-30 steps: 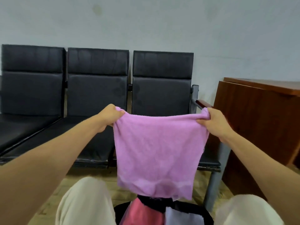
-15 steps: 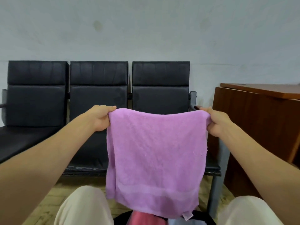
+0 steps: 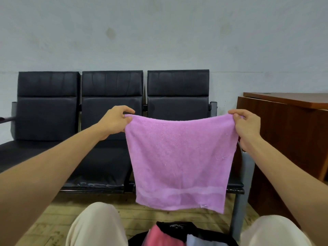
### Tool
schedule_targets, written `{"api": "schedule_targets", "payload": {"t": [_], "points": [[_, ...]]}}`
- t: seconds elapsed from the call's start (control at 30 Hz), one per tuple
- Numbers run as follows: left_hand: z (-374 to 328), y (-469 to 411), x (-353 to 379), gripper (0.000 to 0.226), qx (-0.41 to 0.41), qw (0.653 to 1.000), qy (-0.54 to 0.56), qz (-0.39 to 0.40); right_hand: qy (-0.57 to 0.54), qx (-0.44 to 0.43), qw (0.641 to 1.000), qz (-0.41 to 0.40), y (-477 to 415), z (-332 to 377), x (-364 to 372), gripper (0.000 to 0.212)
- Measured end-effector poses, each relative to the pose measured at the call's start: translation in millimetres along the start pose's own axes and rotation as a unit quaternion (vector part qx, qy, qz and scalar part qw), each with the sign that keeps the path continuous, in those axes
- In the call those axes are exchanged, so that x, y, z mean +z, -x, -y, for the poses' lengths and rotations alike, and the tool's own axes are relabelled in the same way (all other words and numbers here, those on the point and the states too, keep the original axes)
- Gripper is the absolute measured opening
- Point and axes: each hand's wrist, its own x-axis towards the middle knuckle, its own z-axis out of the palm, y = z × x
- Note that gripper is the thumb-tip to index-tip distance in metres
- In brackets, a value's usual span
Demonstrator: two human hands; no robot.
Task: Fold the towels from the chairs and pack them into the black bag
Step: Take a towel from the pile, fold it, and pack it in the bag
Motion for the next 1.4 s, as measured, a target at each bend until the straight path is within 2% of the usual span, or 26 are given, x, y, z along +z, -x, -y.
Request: {"api": "schedule_targets", "payload": {"t": [0.13, 0.23, 0.27, 0.33, 0.47, 0.6, 0.67, 0.77, 0.83, 0.93, 1.07, 1.2, 1.3, 1.4], "points": [[-2.2, 2.3, 8.6, 0.032, -0.072, 0.981, 0.181, -0.007, 0.029, -0.016, 0.999, -0.005, -1.2, -1.8, 6.4, 0.027], [-10.9, 3.9, 10.7, 0.024, -0.141, 0.919, 0.367, -0.034, 0.049, -0.024, 0.998, 0.010, -4.5, -3.0, 7.2, 0.029], [-13.3, 3.7, 10.2, 0.023, -0.152, 0.900, 0.406, -0.043, 0.060, -0.024, 0.998, 0.015, -5.6, -2.9, 6.4, 0.029], [-15.0, 2.4, 10.0, 0.022, -0.165, 0.886, 0.431, -0.054, 0.084, -0.018, 0.996, 0.014, -7.1, -2.6, 3.8, 0.030], [-12.1, 4.3, 15.0, 0.020, -0.178, 0.897, 0.400, -0.061, 0.153, -0.032, 0.988, 0.013, -7.1, -1.3, -1.5, 0.029], [-8.3, 6.4, 17.1, 0.022, -0.170, 0.908, 0.382, -0.035, 0.188, -0.004, 0.980, 0.059, -9.4, 0.4, -4.4, 0.028], [-5.7, 5.5, 15.9, 0.025, -0.146, 0.929, 0.340, -0.015, 0.143, 0.043, 0.986, 0.078, -14.2, 0.0, -4.5, 0.028], [-7.1, 3.3, 18.1, 0.030, -0.071, 0.981, 0.174, -0.041, 0.033, 0.103, 0.991, 0.073, -16.1, 1.2, -9.1, 0.031], [-9.9, 0.5, 21.0, 0.031, -0.022, 0.995, 0.074, -0.065, -0.024, 0.115, 0.990, 0.077, -14.8, 3.8, -13.9, 0.030], [-11.0, -5.3, 21.1, 0.030, 0.017, 0.997, -0.008, -0.078, -0.057, 0.089, 0.986, 0.132, -14.7, 4.9, -19.7, 0.016], [-5.5, -15.7, 23.1, 0.026, 0.067, 0.989, -0.096, -0.090, 0.017, 0.036, 0.985, 0.171, -23.0, 0.9, -23.9, 0.031], [9.9, -32.9, 34.1, 0.023, 0.080, 0.977, -0.122, -0.156, 0.092, -0.017, 0.988, 0.126, -30.8, -5.1, -13.9, 0.028], [20.8, -46.3, 43.3, 0.023, 0.050, 0.976, -0.123, -0.170, 0.192, -0.079, 0.975, 0.079, -34.6, -9.0, 0.7, 0.022], [25.1, -50.0, 50.9, 0.023, 0.021, 0.973, -0.137, -0.185, 0.238, -0.116, 0.963, 0.048, -44.9, -15.1, 13.1, 0.023]]}}
